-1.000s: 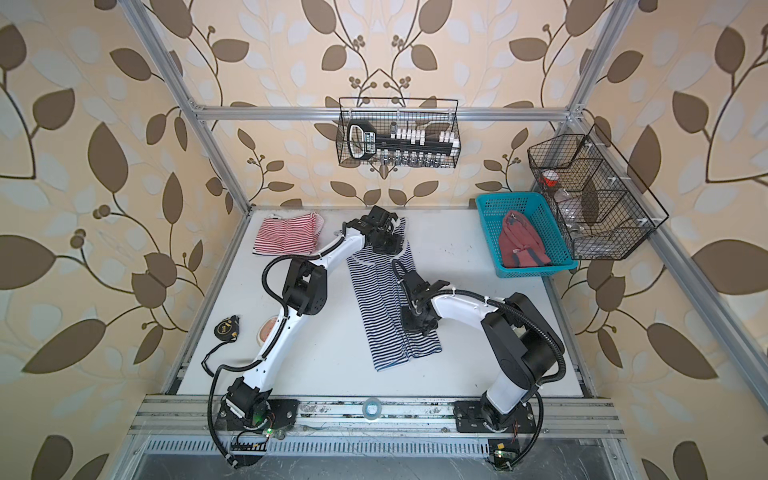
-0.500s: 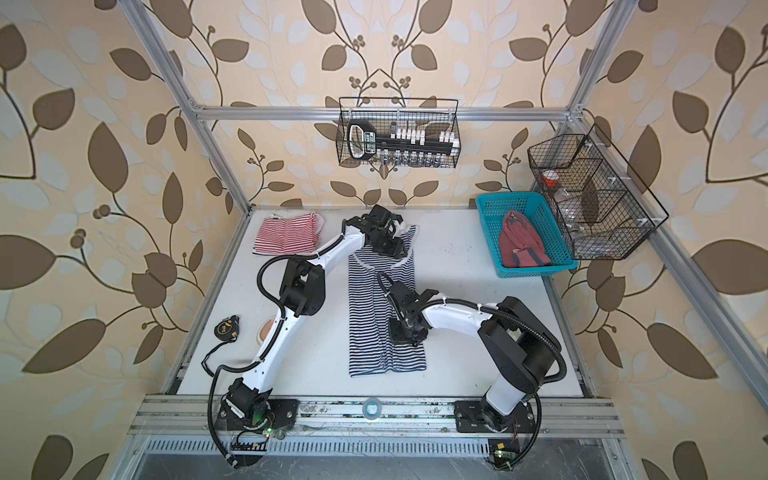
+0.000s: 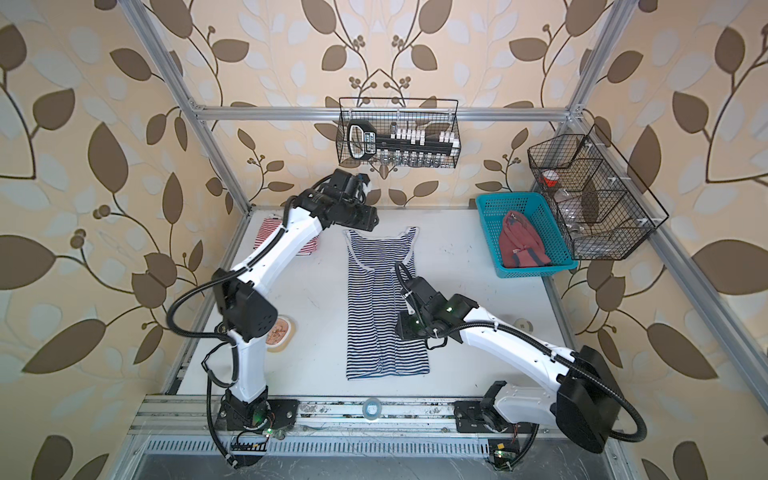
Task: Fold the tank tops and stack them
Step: 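Swing the held top with both grippers, dragging it lengthwise toward the robot, then lay the top's near end flat with both grippers at the table edge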
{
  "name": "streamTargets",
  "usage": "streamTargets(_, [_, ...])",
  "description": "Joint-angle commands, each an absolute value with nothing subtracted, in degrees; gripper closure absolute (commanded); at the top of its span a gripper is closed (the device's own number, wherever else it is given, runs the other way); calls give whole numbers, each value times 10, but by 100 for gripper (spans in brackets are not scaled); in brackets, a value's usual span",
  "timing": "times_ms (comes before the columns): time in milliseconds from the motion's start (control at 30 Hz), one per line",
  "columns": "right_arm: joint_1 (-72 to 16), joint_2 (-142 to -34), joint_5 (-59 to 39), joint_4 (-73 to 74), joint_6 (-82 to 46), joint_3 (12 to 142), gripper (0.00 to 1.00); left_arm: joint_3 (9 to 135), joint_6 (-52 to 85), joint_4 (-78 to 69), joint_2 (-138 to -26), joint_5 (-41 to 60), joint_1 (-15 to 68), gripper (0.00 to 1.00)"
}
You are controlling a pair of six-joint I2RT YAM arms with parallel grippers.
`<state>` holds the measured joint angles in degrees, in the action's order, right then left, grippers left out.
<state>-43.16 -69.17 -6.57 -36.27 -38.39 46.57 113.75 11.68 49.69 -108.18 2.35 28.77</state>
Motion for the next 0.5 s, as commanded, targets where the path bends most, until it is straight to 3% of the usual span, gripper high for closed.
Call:
streamTargets(0, [-418, -673, -50, -386, -390, 402, 60, 968, 227, 539, -972, 26, 289, 46])
streamTargets(200, [-415, -637, -25, -368, -411, 340, 53, 697, 335, 490, -790, 42, 363, 49])
streamTargets(467, [-417, -614, -37, -329, -435, 284, 50, 503, 457, 476, -718, 35, 468, 46])
